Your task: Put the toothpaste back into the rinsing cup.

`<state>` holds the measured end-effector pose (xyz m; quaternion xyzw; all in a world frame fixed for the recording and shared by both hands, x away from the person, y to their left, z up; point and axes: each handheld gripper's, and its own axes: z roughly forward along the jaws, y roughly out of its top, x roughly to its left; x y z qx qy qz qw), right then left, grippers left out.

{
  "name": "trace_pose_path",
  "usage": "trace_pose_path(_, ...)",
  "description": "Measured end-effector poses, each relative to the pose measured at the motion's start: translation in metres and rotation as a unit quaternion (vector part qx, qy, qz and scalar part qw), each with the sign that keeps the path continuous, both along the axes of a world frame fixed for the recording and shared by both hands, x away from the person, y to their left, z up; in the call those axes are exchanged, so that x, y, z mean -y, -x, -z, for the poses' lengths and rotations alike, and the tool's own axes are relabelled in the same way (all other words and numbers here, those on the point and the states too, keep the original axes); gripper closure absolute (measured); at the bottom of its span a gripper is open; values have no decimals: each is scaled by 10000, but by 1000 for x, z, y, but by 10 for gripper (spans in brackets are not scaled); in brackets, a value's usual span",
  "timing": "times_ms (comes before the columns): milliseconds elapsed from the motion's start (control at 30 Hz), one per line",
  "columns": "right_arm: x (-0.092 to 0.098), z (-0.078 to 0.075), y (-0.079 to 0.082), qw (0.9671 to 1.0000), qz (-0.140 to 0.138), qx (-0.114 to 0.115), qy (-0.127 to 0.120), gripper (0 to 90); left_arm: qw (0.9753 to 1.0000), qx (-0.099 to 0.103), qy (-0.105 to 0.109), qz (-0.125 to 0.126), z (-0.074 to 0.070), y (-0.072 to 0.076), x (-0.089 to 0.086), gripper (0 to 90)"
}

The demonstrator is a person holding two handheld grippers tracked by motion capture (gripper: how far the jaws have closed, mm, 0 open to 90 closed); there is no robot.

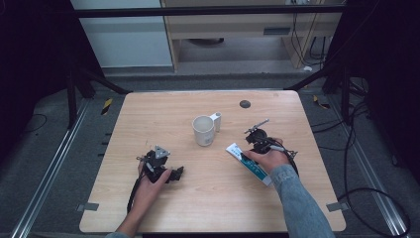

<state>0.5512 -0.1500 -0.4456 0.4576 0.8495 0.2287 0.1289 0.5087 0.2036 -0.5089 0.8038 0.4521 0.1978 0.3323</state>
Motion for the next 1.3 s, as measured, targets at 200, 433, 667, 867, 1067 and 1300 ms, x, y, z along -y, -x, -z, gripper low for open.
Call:
trace_pose_path(200,-5,1,-6,9999,-58,-112,91,323,10000,-3,2,-2,0,0,0,0)
trace_pose_path(433,-7,4,-11,9993,-108,-266,240,362,10000,-1,3,-6,0,0,0,0)
trace_pose_path(667,-9,8,-15,9987,-111,-428,265,371,10000,0,2,-3,0,-1,0,0)
trace_pose_path(867,-9,12,-20,9982,-150,-557,147,408,10000,0,3,0,0,-1,0,0)
trace_pose_path(1067,-17,17,-17,9970,-267,-688,217,424,10000,0,4,0,0,-1,0,0)
trace_pose_path(1300,-22,22,-17,9966,-280,-715,284,474,10000,-1,3,1,0,-1,0,0)
